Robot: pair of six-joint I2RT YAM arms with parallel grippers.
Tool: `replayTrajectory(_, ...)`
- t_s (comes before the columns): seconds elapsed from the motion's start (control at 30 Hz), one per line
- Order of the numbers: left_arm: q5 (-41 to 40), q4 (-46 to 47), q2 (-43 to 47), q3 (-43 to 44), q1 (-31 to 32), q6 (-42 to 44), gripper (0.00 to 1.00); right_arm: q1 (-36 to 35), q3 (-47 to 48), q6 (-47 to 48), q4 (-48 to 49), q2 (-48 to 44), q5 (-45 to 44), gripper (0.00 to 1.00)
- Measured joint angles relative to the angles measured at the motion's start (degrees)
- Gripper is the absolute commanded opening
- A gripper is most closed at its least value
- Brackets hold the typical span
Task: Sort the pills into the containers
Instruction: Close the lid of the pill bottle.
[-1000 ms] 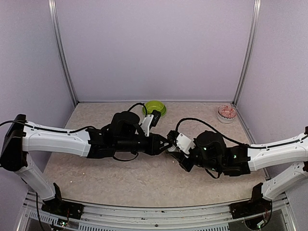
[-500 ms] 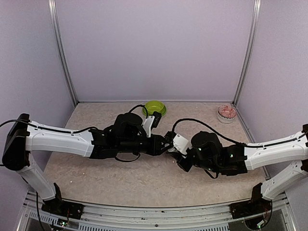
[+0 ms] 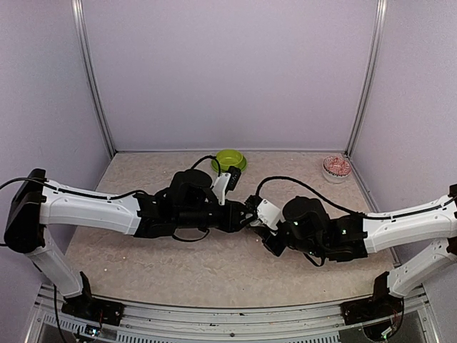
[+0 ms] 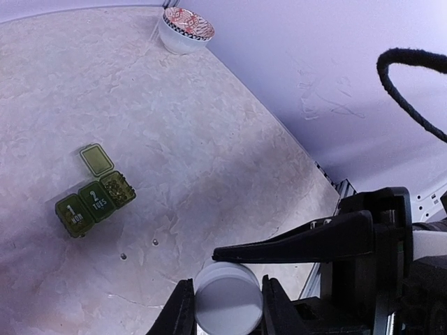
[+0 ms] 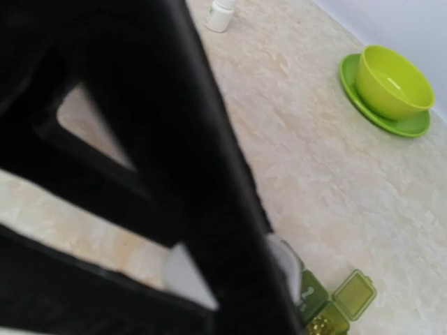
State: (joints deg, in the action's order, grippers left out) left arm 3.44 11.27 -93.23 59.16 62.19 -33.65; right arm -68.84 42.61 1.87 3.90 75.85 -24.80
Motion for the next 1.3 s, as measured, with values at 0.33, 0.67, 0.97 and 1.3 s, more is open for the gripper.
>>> replayTrajectory(0.33, 5.3, 8.4, 1.7, -4.8, -0.3, 6.4, 0.2, 0.0, -0.7, -0.6, -3.3, -4.9, 5.1, 0.29)
replayTrajectory(0.67, 11.5, 10.9, 2.5, -6.2, -0.6, 12.9, 0.2, 0.0, -2.2, -1.6, -4.5, -8.8, 11.0, 0.3)
replayTrajectory(0.97, 15.5, 8.4, 2.6, -6.3, -0.7, 18.8, 0.2, 0.0, -2.2, -2.6, -6.7, -8.8, 15.0, 0.3)
replayTrajectory(1.3, 20.3, 7.5, 3.7, -7.1, -0.7, 25.6, 0.31, 1.0, -2.1, -4.2, -8.4, -10.3, 21.5, 0.3)
